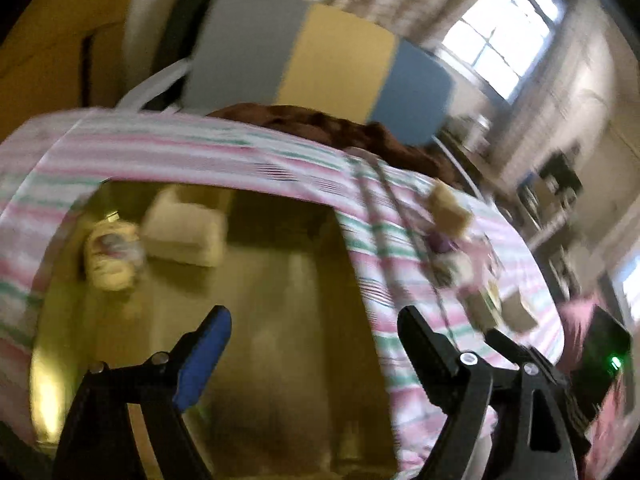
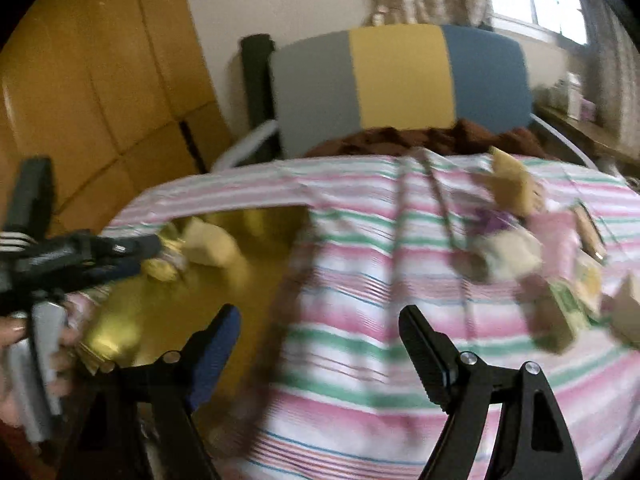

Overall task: Organize objects
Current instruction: 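Grasp the green tea box with the right tool while the left tool grasps the white cloth pouch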

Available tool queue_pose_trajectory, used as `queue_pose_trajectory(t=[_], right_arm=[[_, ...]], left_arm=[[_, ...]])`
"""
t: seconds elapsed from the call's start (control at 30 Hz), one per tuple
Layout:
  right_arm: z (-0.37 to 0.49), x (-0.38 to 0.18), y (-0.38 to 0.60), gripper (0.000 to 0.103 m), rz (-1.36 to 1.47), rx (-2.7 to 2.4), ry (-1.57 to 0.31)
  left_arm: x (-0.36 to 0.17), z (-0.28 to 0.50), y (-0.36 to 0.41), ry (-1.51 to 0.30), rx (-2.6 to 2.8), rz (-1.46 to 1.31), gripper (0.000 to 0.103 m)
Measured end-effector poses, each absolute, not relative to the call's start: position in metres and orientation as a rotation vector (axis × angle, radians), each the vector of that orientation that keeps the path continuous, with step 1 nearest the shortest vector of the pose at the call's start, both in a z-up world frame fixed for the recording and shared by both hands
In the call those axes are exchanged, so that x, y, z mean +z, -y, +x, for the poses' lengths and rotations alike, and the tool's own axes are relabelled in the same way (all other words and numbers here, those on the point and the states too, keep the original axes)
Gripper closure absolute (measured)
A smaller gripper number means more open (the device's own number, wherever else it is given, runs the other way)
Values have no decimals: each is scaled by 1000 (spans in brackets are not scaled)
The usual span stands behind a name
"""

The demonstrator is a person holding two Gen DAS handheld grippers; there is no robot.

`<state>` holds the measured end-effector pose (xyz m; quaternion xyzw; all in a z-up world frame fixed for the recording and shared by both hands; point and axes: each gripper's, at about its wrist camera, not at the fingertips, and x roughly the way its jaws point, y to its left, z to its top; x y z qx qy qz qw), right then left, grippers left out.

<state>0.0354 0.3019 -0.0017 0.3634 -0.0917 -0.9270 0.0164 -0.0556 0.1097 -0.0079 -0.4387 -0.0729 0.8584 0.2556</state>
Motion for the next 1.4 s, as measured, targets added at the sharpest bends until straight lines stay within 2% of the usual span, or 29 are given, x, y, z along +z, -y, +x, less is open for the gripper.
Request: queue_pose_trajectory(t=[0.2,0.33,0.47,0.53,0.7,0.77,0.83,1.1,1.4], right_arm=[[63,-21,-365,24,1211,-3002,282],[73,-25,-416,33,1232,-3132,276],[68,-29,-462,40,1253,-3186,368],[61,-33,-479,42,1237,-3179,402],[36,-44,-485,49,1237,-3103,323],[25,-53,-479,64,1287,-3067,264],[19,-61,-476,72,1319,-3042,252],[42,-71,-475,72,1221,-3144,322],[62,-79,-490,71,1100,-3179,528]], left_arm=[[-15,-33,-180,98,2165,-1247,17],[-18,-18,-217,1,2122,-1234,17],[-19,-10,-238,-23,2090,-1199,17],[-20,-8,-252,-90,2102,-1175,17],[-33,-12,-274,-192,2094,-1210,17],[-36,-18,-281,-210,2093,-1215,17],[-38,-23,-289,-245,2108,-1215,17],[-48,-49,-338,-374,2149,-1123,17],[-64,-79,-405,-529,2118,-981,17]])
